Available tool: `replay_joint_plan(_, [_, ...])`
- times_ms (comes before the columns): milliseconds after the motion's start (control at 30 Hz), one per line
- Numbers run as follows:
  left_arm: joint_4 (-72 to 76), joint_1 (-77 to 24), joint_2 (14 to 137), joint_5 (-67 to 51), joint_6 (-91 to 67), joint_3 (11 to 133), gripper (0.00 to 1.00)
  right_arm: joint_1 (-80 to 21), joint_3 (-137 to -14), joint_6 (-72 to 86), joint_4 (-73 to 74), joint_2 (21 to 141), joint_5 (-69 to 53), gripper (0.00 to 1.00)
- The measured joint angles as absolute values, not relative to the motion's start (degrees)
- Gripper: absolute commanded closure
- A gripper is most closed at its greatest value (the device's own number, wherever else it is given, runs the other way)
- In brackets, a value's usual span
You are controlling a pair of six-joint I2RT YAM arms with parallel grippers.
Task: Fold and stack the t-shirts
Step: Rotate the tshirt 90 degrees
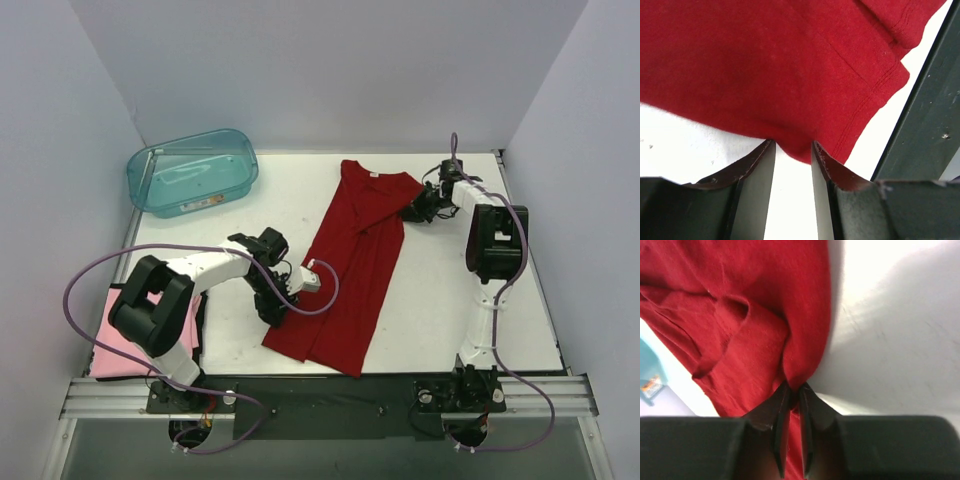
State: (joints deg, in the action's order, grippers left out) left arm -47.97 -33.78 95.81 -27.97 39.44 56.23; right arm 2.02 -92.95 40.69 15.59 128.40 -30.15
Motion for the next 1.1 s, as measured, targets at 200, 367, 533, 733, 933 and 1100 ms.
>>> replay_joint_plan(200, [-48.7,-27.0,95.3,-31.0,36.0,60.9,0.55,1.8,-105.6,42.6,17.3,137.3,-34.9,1.00])
replay_joint_plan(367, [-48.4,-23.3,94.5,-31.1,33.8,65.6,0.55,2.8,-123.1,44.1,18.0,147.6,-35.4,0.66])
replay_joint_plan(533, [-48.1,-23.6,94.3,-31.6,31.4,65.4,0.55,4.9,-128.0,44.7,17.9,149.1,-34.4,0.57])
replay_joint_plan(733, [-47.7,-24.9,94.3,-31.9,31.9,64.5,0.54,4.8,-122.8,35.6,22.5,140.7,-18.5,0.57])
replay_joint_plan(933, [-48.9,-29.8,95.1,-33.5,43.3,64.6,0.43,-6.6,-125.2,22.2,20.6,132.6,-10.1,0.55])
replay_joint_plan(1100, [-53.1,-30.4,96.1,-39.7,61.2,64.8,0.13,-17.6,-132.0,17.0,19.2,137.3,-9.8,0.53])
